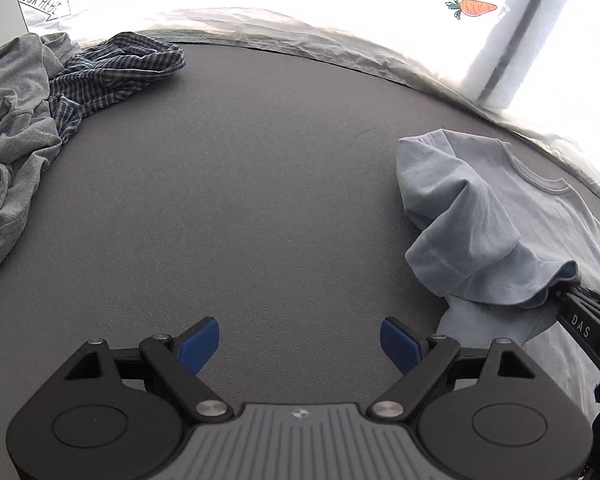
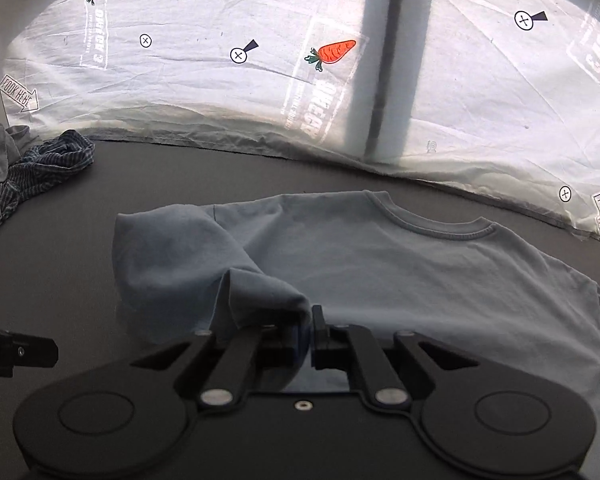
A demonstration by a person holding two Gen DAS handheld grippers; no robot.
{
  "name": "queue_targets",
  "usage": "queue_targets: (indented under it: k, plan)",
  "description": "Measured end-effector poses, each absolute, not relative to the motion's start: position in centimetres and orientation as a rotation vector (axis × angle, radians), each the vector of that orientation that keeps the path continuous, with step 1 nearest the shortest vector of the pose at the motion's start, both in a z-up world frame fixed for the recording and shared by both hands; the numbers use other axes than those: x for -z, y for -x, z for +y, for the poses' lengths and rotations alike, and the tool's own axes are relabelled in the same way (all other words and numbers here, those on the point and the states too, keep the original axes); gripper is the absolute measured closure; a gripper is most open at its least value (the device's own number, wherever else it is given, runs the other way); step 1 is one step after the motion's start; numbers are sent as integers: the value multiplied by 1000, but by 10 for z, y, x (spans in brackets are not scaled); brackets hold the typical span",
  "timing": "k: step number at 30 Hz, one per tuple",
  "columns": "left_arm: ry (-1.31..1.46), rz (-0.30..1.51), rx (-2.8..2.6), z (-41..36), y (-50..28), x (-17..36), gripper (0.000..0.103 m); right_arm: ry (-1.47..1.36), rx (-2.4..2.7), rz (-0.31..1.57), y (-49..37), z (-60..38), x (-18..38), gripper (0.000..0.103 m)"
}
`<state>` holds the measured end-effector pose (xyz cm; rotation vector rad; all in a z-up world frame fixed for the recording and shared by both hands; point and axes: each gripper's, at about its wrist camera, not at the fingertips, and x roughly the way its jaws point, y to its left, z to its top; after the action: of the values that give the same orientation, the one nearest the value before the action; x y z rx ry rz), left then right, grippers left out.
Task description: Fold clothes
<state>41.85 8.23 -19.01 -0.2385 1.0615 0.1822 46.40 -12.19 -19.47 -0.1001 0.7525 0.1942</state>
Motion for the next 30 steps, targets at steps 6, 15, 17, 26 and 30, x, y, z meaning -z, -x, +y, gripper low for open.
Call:
queue_targets:
  k: [6,15,17,26,30]
  plan:
    - [250,1093,-185,72,-420,198,15,-39,-180,842,-458,-166,207,67]
    - [299,1081,-259,93,-432,190,15,13,-274,809,-451,-149,185,59]
    - [307,1079,-272,97,-435,191,14,31,-291,795,-450,-142,180,59]
    - [305,1096,-350,115,-447,205,14,62,-381,723,-454,-103,158,58]
    - [312,1093,-365,126,-450,207,14,101,-425,700,-461,-68,156,55]
